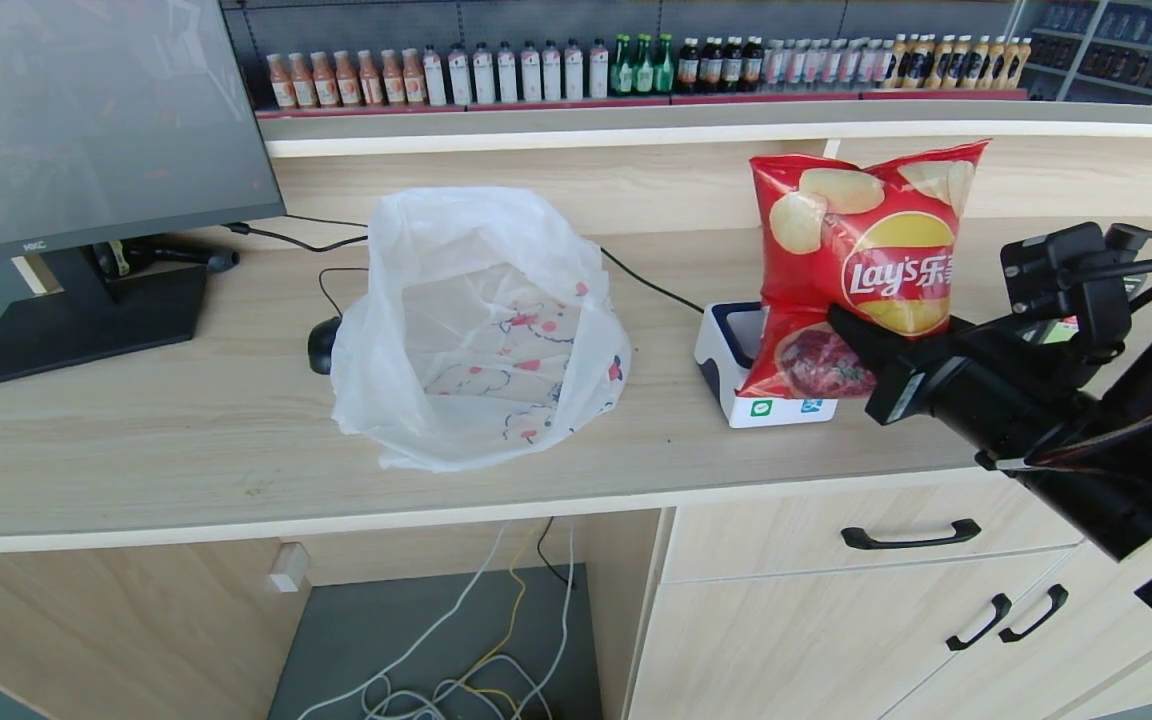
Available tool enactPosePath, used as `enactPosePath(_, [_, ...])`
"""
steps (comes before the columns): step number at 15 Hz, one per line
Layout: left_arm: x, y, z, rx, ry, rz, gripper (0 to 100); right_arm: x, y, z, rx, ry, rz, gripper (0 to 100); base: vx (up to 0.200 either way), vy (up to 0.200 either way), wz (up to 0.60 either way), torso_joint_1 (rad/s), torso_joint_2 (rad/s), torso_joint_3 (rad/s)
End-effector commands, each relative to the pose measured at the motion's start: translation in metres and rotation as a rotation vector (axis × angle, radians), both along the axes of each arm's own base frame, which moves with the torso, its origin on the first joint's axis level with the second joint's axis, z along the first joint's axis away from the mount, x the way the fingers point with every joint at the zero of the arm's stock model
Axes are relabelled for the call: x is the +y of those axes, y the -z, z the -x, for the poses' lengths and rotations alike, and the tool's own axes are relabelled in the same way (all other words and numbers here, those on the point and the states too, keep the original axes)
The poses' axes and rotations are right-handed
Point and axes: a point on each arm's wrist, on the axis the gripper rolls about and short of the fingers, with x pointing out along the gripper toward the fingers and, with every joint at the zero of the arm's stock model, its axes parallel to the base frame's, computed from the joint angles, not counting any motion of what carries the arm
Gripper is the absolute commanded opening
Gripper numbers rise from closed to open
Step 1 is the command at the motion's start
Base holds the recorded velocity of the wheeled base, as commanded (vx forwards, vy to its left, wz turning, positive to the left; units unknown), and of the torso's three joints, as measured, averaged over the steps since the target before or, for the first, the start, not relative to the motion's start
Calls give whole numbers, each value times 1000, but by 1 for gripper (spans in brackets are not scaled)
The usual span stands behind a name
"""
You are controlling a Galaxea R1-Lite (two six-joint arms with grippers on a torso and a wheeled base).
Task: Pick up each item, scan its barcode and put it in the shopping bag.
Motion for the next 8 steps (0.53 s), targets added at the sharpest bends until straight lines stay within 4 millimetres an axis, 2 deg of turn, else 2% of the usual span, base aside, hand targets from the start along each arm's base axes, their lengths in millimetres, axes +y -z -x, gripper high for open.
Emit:
enactPosePath(1, [0, 0, 0, 0, 0, 0, 100, 0, -1, 0, -3, 0, -1, 0, 0, 0, 0, 0, 0, 0])
enactPosePath(3, [0, 0, 0, 0, 0, 0, 100, -2, -6, 5, -18, -2, -23, 0, 0, 0, 0, 0, 0, 0])
enactPosePath(8, [0, 0, 0, 0, -1, 0, 100, -11, -35, 27, -115, -9, -88, 0, 0, 0, 0, 0, 0, 0])
